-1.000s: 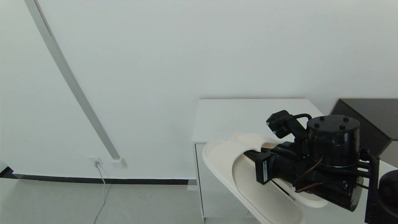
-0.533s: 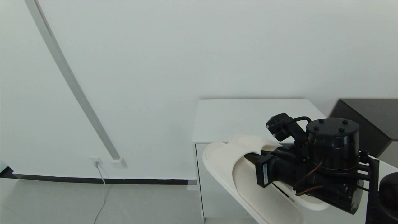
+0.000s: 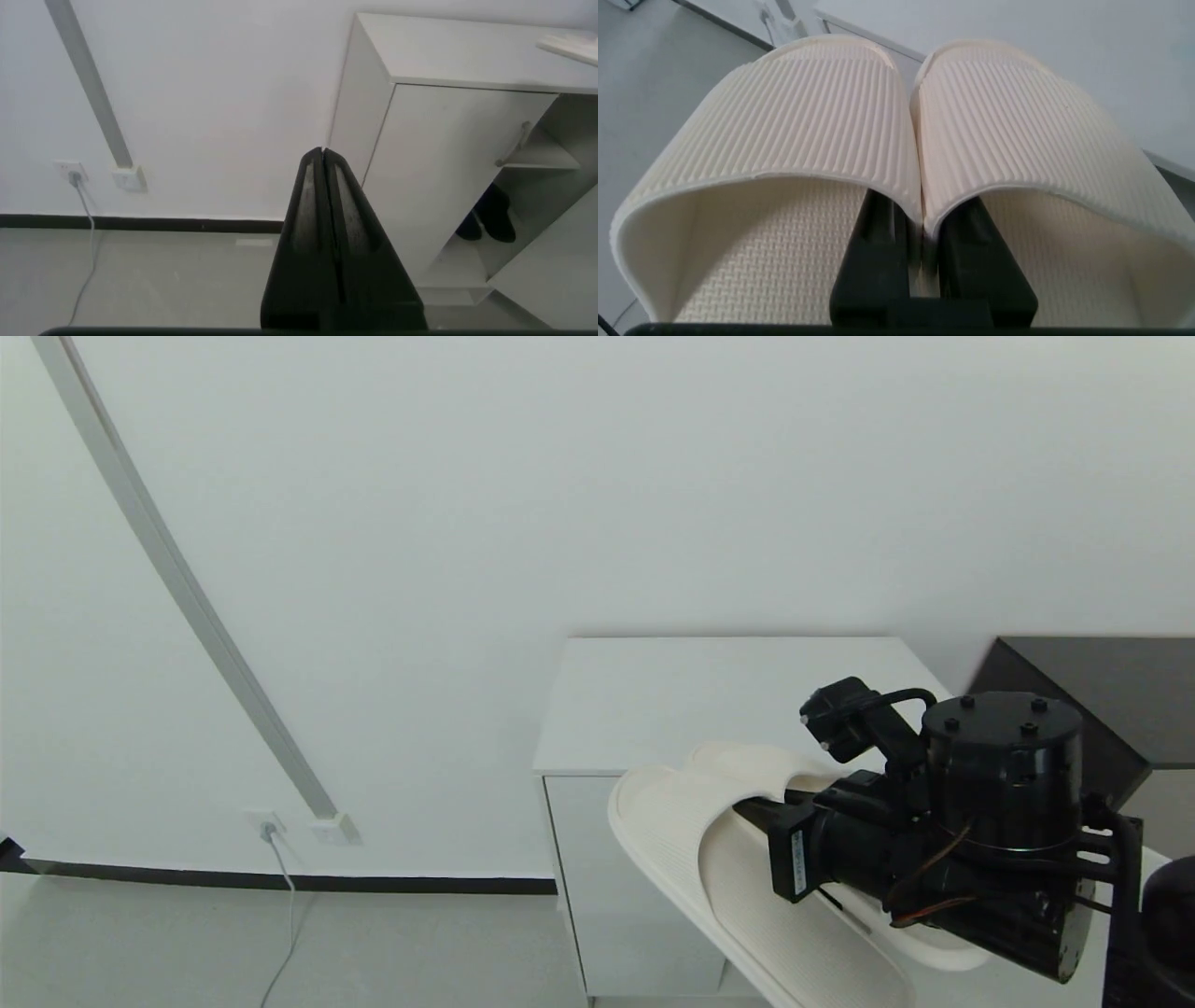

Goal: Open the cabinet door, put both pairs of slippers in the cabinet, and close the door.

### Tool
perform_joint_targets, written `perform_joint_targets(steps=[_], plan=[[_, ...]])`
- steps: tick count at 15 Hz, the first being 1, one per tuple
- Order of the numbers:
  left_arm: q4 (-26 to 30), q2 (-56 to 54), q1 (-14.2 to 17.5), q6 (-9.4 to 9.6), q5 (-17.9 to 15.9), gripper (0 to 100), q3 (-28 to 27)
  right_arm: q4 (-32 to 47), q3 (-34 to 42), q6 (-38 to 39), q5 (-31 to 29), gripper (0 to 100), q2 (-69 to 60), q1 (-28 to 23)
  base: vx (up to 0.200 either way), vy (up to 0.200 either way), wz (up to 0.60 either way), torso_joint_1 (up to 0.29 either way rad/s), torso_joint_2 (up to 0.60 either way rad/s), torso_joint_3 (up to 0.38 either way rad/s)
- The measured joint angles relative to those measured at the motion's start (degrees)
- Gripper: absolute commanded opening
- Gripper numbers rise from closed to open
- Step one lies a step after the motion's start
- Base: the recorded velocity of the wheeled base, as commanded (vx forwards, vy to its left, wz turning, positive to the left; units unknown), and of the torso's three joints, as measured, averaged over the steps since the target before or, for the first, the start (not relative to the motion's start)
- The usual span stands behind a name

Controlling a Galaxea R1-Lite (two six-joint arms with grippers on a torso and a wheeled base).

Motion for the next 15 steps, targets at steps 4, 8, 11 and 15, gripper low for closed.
perform_joint_targets(steps=[4,8,11,15], plan=[[0.0,0.0,0.0,0.02,0.0,0,0.0,0.0,0.0,0.0,0.0,0,0.0,0.0,0.000,-0.200,0.00,0.004,0.00,0.001],[0.0,0.0,0.0,0.02,0.0,0,0.0,0.0,0.2,0.0,0.0,0,-0.1,0.0,0.000,-0.200,0.00,-0.001,0.01,0.002],[0.0,0.0,0.0,0.00,0.0,0,0.0,0.0,0.2,0.0,0.0,0,-0.1,0.0,0.000,-0.200,0.00,0.002,0.00,0.001],[0.0,0.0,0.0,-0.07,0.0,0,0.0,0.0,0.2,0.0,0.0,0,-0.1,0.0,0.000,-0.100,0.00,0.002,0.00,0.002]])
